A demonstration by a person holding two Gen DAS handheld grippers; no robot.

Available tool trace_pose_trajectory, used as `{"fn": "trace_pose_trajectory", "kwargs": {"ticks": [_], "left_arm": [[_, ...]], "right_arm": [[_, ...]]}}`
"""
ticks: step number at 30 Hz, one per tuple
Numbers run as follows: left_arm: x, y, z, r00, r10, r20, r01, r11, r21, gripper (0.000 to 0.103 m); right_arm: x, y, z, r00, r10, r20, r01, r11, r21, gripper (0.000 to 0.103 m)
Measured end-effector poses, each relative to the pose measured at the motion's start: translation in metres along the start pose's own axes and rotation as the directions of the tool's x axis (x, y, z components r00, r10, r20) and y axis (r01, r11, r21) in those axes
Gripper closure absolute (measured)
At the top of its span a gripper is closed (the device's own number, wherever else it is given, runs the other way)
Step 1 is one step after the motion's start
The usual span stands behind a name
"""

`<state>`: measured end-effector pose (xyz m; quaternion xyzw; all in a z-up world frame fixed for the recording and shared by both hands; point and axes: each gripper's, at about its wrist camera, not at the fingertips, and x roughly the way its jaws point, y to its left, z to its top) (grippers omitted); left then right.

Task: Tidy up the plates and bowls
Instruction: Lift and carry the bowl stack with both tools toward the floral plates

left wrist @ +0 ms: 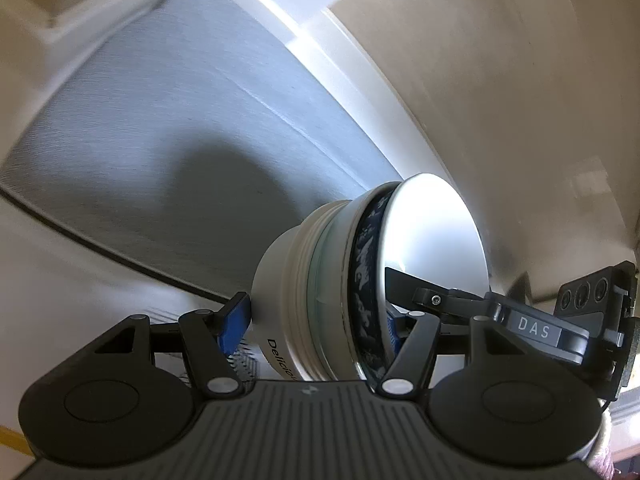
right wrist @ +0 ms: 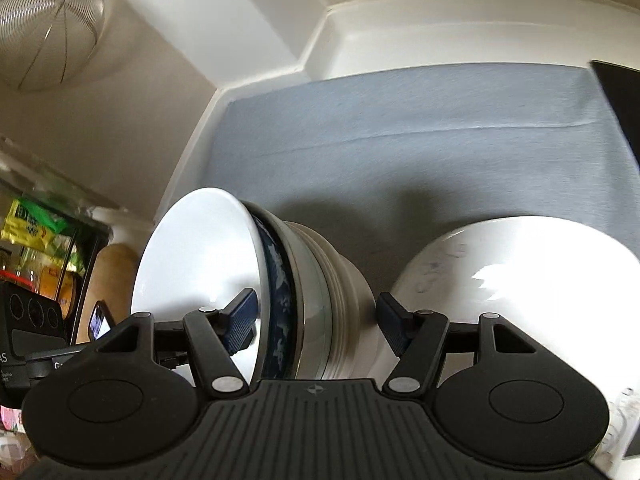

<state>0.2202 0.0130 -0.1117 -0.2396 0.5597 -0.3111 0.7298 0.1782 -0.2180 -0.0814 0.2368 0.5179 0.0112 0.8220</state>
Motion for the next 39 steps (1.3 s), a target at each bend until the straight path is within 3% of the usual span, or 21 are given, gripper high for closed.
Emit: {"fn": "trace_pose_trajectory", "kwargs": {"ticks": [9, 17, 27, 39], "left_arm": [[0.042, -0.045, 0.005, 0.995, -0.053, -0.079, 0.06, 0.993, 0.098, 0.035], [0.091, -0.078, -0.001, 0.98, -0.069, -0.187, 0.1, 0.982, 0.162, 0.035], [0.132, -0.095, -0.02, 0.959, -0.027, -0.282, 0.087, 0.975, 0.204, 0.034], [0.169, -0.115, -0.032, 0.951, 0.057, -0.305, 0.024, 0.966, 0.256, 0.034]], "right_arm": [[-0.044, -0.035, -0.011, 0.995, -0.06, 0.076, 0.054, 0.996, 0.073, 0.035], [-0.074, -0.076, -0.032, 0.987, -0.121, 0.108, 0.101, 0.981, 0.167, 0.036], [-0.078, -0.115, -0.054, 0.984, -0.147, 0.104, 0.113, 0.955, 0.276, 0.036], [-0.067, -0.14, -0.064, 0.99, -0.116, 0.075, 0.087, 0.944, 0.318, 0.037]]}}
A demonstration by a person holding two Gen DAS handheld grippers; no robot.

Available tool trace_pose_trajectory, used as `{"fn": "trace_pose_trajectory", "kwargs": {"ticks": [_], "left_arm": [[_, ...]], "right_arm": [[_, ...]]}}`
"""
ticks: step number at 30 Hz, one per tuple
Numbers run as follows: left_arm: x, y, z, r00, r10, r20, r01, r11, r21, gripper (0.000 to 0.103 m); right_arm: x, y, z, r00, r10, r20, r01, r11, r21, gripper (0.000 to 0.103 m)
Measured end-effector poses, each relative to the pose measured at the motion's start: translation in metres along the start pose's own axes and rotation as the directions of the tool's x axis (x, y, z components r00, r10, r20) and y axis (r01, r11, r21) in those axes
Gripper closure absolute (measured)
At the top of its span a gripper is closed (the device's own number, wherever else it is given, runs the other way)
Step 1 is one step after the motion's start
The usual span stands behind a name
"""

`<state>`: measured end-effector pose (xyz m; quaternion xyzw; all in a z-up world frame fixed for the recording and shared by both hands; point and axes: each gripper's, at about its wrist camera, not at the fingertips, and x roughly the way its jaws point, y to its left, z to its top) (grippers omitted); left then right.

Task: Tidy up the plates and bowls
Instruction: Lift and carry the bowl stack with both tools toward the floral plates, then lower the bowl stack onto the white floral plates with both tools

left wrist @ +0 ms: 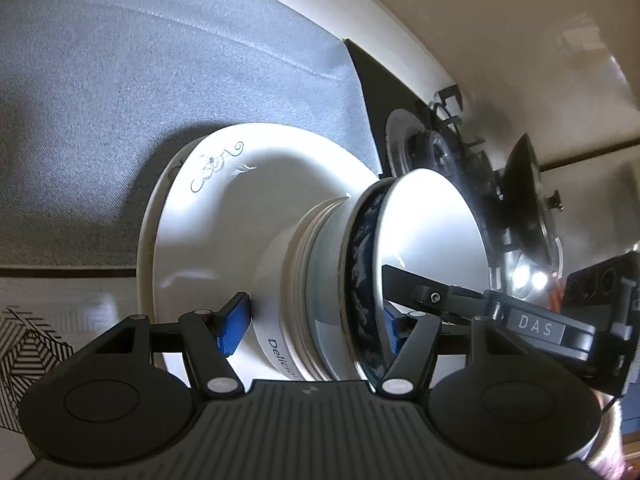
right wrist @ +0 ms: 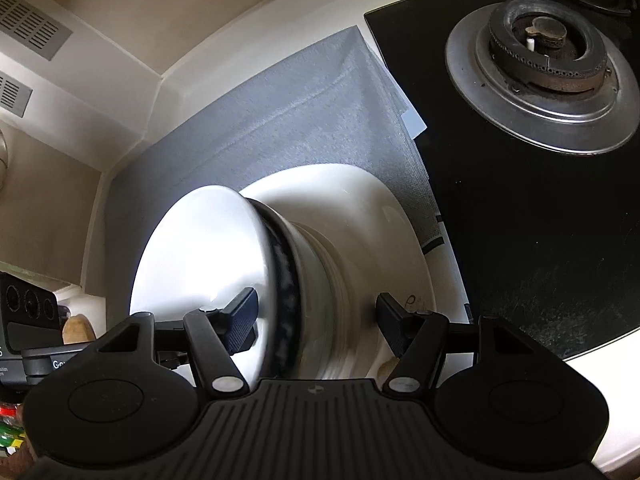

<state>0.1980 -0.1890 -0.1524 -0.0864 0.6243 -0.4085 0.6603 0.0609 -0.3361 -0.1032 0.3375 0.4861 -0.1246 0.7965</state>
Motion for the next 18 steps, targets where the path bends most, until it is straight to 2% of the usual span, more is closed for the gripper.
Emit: {"fn": "trace_pose_trajectory", "kwargs": {"ticks": [8, 11, 16, 18], "left_arm": [[0.004, -0.004, 0.001, 0.999, 0.032, 0.005, -0.033, 0.999, 0.02, 0.034], [0.0, -0.002, 0.0, 0.999, 0.047, -0.002, -0.047, 0.998, 0.029, 0.03], [-0.014, -0.009, -0.002, 0.999, 0.019, 0.036, -0.022, 0.996, 0.084, 0.008], [-0.025, -0.014, -0.004, 0.997, 0.026, 0.071, -0.034, 0.992, 0.121, 0.002]], "right_arm": [[0.006, -0.004, 0.002, 1.0, 0.015, -0.011, -0.015, 1.0, 0.004, 0.038], [0.007, -0.004, 0.002, 1.0, 0.026, -0.012, -0.026, 1.0, 0.0, 0.039], [0.003, 0.002, 0.001, 0.999, 0.025, 0.02, -0.024, 0.998, -0.057, 0.039], [-0.002, 0.006, 0.001, 0.999, 0.027, 0.046, -0.023, 0.996, -0.081, 0.03]]}}
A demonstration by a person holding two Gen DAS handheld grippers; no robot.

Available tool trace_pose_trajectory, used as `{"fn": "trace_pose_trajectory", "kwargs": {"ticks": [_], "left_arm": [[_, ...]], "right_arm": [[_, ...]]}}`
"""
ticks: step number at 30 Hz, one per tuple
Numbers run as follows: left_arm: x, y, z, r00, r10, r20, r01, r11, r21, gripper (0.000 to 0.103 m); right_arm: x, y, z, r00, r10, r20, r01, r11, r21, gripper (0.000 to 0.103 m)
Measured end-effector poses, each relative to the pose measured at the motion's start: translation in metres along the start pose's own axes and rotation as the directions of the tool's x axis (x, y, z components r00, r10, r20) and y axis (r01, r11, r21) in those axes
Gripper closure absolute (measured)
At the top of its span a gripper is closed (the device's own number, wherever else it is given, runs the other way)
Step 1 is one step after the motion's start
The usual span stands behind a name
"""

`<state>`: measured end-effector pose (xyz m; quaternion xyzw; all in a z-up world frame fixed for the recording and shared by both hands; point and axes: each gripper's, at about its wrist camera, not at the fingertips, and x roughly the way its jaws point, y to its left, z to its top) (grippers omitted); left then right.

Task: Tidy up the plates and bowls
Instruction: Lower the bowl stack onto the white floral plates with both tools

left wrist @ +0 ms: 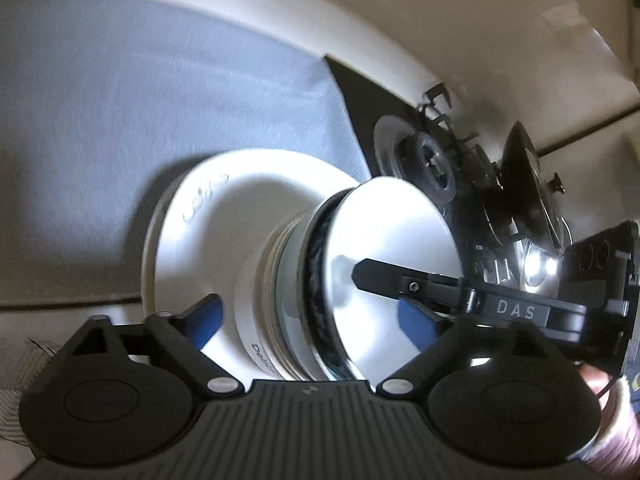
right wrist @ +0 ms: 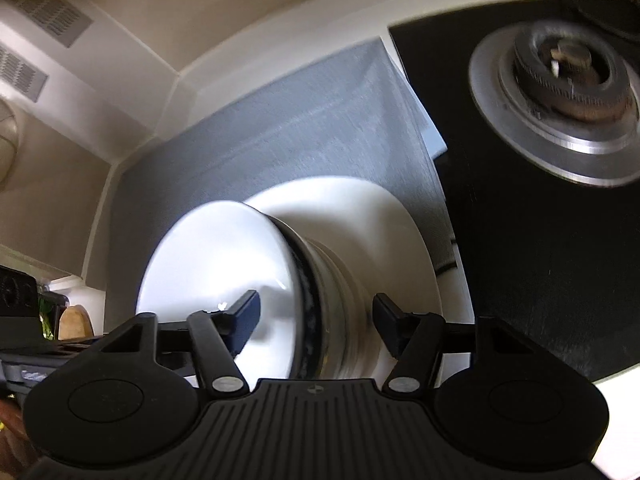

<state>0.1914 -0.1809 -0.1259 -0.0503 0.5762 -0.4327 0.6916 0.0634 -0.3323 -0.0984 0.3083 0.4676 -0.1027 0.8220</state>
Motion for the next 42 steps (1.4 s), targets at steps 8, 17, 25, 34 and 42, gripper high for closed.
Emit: {"fn": "trace_pose_trajectory", "kwargs": {"ticks": [8, 17, 25, 34, 42], "left_arm": [[-0.054, 0.002, -0.008, 0.974, 0.09, 0.206, -0.102, 0.994, 0.045, 0.0], [-0.05, 0.037, -0.024, 0.967, 0.194, 0.165, -0.193, 0.981, -0.022, 0.0], [-0.042, 0.058, -0.029, 0.978, 0.173, 0.113, -0.167, 0.984, -0.054, 0.0], [-0.03, 0.069, -0.032, 0.994, 0.086, 0.068, -0.082, 0.995, -0.06, 0.005], [-0.024, 0.082, -0.035, 0.995, 0.093, -0.023, -0.095, 0.99, -0.103, 0.033]], "right_arm": [[-0.059, -0.018, -0.013, 0.986, 0.018, 0.167, -0.021, 1.0, 0.018, 0.013], [-0.057, -0.042, -0.053, 0.984, 0.161, 0.082, -0.166, 0.985, 0.052, 0.013], [-0.05, -0.037, -0.076, 0.987, 0.156, 0.033, -0.156, 0.988, 0.006, 0.013], [-0.016, -0.045, -0.084, 0.989, 0.148, -0.006, -0.148, 0.988, 0.035, 0.033], [-0.007, -0.062, -0.09, 0.988, 0.155, 0.006, -0.154, 0.975, 0.157, 0.061]]}}
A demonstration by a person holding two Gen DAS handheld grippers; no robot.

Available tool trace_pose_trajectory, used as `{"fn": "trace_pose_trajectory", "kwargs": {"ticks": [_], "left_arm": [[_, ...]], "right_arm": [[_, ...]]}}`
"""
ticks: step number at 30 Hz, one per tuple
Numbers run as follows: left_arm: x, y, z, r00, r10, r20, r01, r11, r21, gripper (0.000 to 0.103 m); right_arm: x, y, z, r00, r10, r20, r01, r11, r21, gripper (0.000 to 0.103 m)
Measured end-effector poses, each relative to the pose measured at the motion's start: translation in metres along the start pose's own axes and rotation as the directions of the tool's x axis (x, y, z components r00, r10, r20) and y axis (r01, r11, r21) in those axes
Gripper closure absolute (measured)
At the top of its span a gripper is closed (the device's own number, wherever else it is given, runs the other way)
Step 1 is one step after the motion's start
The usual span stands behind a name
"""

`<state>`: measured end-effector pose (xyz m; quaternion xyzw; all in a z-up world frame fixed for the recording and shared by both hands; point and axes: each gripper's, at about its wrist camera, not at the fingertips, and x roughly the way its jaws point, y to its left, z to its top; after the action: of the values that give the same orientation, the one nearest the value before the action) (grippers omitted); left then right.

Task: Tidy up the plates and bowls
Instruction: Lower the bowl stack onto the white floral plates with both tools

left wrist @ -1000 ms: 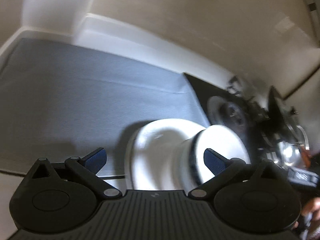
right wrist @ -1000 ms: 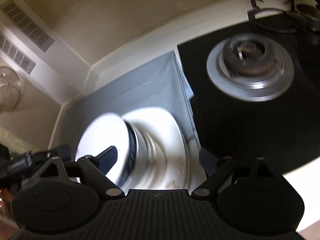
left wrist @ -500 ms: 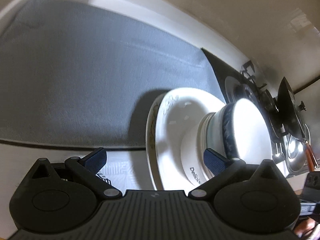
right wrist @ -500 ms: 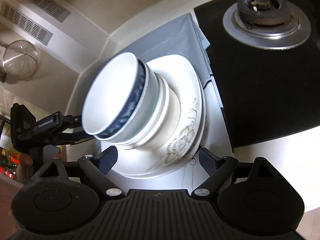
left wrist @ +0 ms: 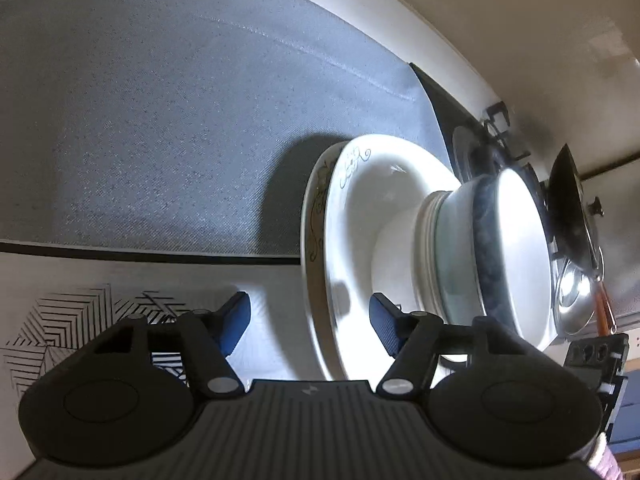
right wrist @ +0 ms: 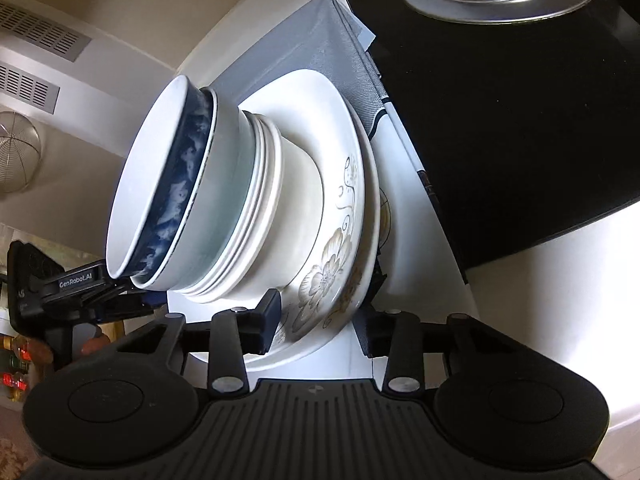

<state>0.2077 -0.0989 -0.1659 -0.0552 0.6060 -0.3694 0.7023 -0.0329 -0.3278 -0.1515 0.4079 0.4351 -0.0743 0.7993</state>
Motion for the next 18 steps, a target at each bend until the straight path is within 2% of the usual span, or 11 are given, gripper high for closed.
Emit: {"fn": "trace_pose_trajectory", "kwargs": {"ticks": [5, 6, 7, 8, 10, 13, 18], "left_arm": [[0.007, -0.011, -0.003, 0.999, -0.024, -0.047, 0.027, 0.997, 0.078, 0.033], [0.009, -0.015, -0.004, 0.998, -0.03, -0.054, 0.035, 0.995, 0.089, 0.036], [0.012, -0.017, -0.005, 0.997, -0.043, -0.072, 0.049, 0.994, 0.098, 0.045], [0.016, -0.019, -0.006, 0.995, -0.049, -0.091, 0.059, 0.993, 0.106, 0.049], [0.015, -0.021, -0.011, 0.996, -0.027, -0.081, 0.036, 0.992, 0.122, 0.051], [0.014, -0.017, -0.013, 0.997, -0.007, -0.072, 0.015, 0.994, 0.11, 0.059], [0.011, -0.018, -0.012, 0.998, 0.006, -0.058, 0.001, 0.993, 0.116, 0.059]], "right_arm": [[-0.001, 0.0, -0.001, 1.0, 0.002, 0.002, -0.002, 1.0, -0.002, 0.061], [-0.001, 0.0, 0.0, 1.0, 0.002, 0.003, -0.002, 1.0, -0.001, 0.061], [-0.001, 0.0, 0.0, 1.0, 0.002, 0.004, -0.002, 1.0, -0.001, 0.061], [-0.001, 0.001, -0.001, 1.0, 0.001, 0.004, -0.001, 1.0, 0.0, 0.061], [-0.001, 0.0, -0.001, 1.0, -0.002, 0.006, 0.002, 1.0, 0.002, 0.061], [-0.001, 0.001, -0.002, 1.0, -0.011, 0.006, 0.011, 1.0, 0.001, 0.061], [0.001, 0.006, 0.001, 0.999, -0.036, -0.008, 0.036, 0.999, -0.003, 0.061]]}}
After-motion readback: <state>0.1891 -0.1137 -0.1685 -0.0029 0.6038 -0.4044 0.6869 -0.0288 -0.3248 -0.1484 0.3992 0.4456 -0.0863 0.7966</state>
